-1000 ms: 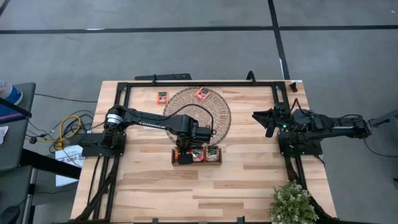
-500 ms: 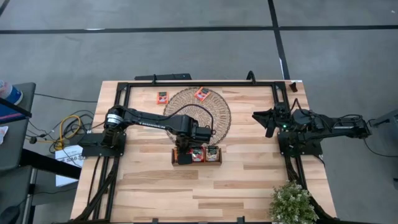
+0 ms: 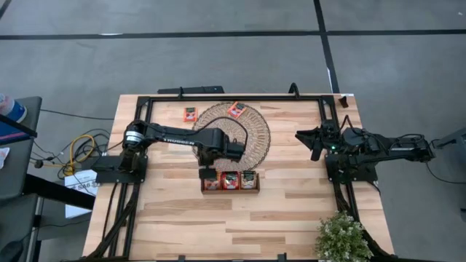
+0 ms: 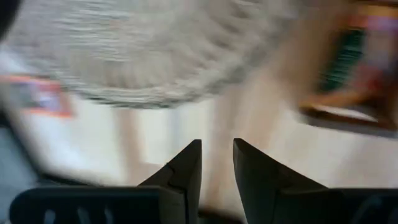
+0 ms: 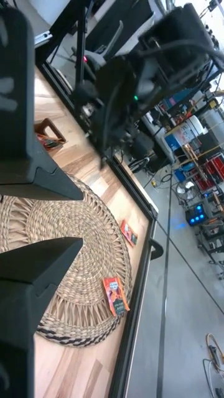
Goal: Pick & Place Tea
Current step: Put the orange tea bag into the left section of the wooden organizer
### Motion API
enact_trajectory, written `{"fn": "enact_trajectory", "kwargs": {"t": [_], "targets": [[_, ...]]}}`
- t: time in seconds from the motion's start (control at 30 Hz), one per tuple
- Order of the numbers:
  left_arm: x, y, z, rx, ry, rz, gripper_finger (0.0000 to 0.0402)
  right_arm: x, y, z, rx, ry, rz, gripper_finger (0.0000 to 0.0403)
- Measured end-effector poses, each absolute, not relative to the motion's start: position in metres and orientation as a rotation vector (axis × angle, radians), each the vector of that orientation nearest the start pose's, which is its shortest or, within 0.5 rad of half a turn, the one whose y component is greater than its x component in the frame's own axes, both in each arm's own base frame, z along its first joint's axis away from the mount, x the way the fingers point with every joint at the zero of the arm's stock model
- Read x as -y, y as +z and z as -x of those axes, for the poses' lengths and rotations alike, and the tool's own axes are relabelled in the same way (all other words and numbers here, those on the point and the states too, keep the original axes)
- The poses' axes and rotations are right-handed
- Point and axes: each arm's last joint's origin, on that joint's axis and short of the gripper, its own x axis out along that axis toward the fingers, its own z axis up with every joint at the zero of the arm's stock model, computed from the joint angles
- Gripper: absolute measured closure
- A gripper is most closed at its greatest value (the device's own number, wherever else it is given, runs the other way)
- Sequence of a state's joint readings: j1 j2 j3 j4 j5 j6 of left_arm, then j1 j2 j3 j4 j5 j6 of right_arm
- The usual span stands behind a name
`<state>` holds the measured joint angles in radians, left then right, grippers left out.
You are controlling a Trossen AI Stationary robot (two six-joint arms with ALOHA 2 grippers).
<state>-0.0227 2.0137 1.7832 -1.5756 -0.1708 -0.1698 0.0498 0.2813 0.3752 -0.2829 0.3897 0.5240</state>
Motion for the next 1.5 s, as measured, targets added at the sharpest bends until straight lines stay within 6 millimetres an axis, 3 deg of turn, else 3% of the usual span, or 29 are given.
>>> {"fn": "enact_trajectory", "kwargs": {"t": [0.17,0.3,0.53,0.7,0.87,1.07,1.3,1.5], "targets": [[-0.027,0.257,-0.36,-1.74,0.424,-0.111,0.0316,0.006,0.242,-0.098,-0.092,-0.379,-0.476,0.0305],[-0.061,0.274,-0.349,-1.695,0.516,-0.101,0.0316,0.006,0.242,-0.098,-0.092,-0.38,-0.476,0.0305],[-0.151,0.297,-0.32,-1.541,0.684,0.054,0.0316,0.006,0.242,-0.098,-0.092,-0.381,-0.476,0.0305],[-0.222,0.293,-0.297,-1.444,0.74,0.187,0.0316,0.006,0.242,-0.098,-0.091,-0.38,-0.476,0.0305],[-0.27,0.29,-0.264,-1.359,0.765,0.363,0.0316,0.006,0.242,-0.098,-0.091,-0.381,-0.476,0.0305],[-0.301,0.274,-0.243,-1.363,0.702,0.426,0.0316,0.006,0.242,-0.098,-0.091,-0.382,-0.476,0.0305],[-0.32,0.234,-0.262,-1.439,0.584,0.251,0.0316,0.006,0.242,-0.098,-0.091,-0.382,-0.476,0.0305],[-0.323,0.201,-0.265,-1.574,0.476,0.255,0.0316,0.006,0.242,-0.098,-0.091,-0.383,-0.476,0.0305]]}}
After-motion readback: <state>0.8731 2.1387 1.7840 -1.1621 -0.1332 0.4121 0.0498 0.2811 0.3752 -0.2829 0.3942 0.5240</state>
